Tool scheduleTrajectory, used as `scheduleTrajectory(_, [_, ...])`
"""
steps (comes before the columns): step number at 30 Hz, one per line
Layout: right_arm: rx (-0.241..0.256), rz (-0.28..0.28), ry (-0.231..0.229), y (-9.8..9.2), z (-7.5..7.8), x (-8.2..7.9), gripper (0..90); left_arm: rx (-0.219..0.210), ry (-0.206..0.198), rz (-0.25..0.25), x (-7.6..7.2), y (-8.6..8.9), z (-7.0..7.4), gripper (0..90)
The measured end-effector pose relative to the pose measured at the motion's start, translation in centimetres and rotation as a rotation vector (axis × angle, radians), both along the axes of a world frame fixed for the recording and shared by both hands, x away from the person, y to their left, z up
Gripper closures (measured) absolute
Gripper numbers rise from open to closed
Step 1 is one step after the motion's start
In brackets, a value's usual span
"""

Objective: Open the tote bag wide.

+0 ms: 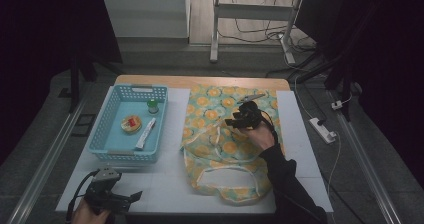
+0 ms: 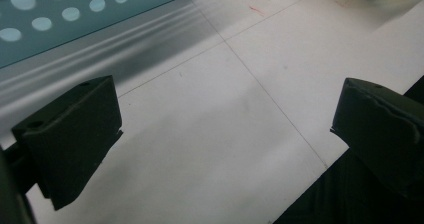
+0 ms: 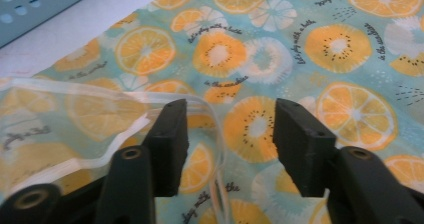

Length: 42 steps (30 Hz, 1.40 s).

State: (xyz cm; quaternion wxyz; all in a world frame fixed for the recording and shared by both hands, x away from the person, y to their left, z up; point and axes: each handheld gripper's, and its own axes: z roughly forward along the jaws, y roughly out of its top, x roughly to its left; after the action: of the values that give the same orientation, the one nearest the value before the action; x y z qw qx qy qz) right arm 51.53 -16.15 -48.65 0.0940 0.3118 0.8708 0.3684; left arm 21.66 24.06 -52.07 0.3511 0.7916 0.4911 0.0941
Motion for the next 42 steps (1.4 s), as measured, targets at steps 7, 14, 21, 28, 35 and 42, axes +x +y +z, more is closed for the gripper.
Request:
scheduleTrajectory(7, [0.019,0.027,0.002,-0.3,1.1,-1.3,32.5,-0.005,-0.001,0.004,0.0,0.0,0.0,0.0])
scheduleTrajectory(14, [0.003,0.054,0.030,-0.5,1.4,-2.7,13.6,-0.014,-0.001,0.004,0.1,0.1,0.0,0.0])
scheduleTrajectory(21, [0.015,0.100,0.064,-0.3,1.4,-4.4,1.8,-0.015,-0.001,0.005,0.2,0.1,0.0,0.0])
scheduleTrajectory(28, [-0.025,0.127,0.043,0.1,1.1,-6.5,0.0,-0.015,0.000,0.003,0.2,0.1,0.0,0.0])
scheduleTrajectory(35, [-0.058,0.160,0.063,0.0,0.4,-7.9,0.0,-0.012,0.000,0.003,0.2,0.1,0.0,0.0])
scheduleTrajectory(42, [-0.097,0.174,0.071,0.0,-1.4,-8.9,0.0,-0.012,0.000,0.000,0.2,0.1,0.0,0.0])
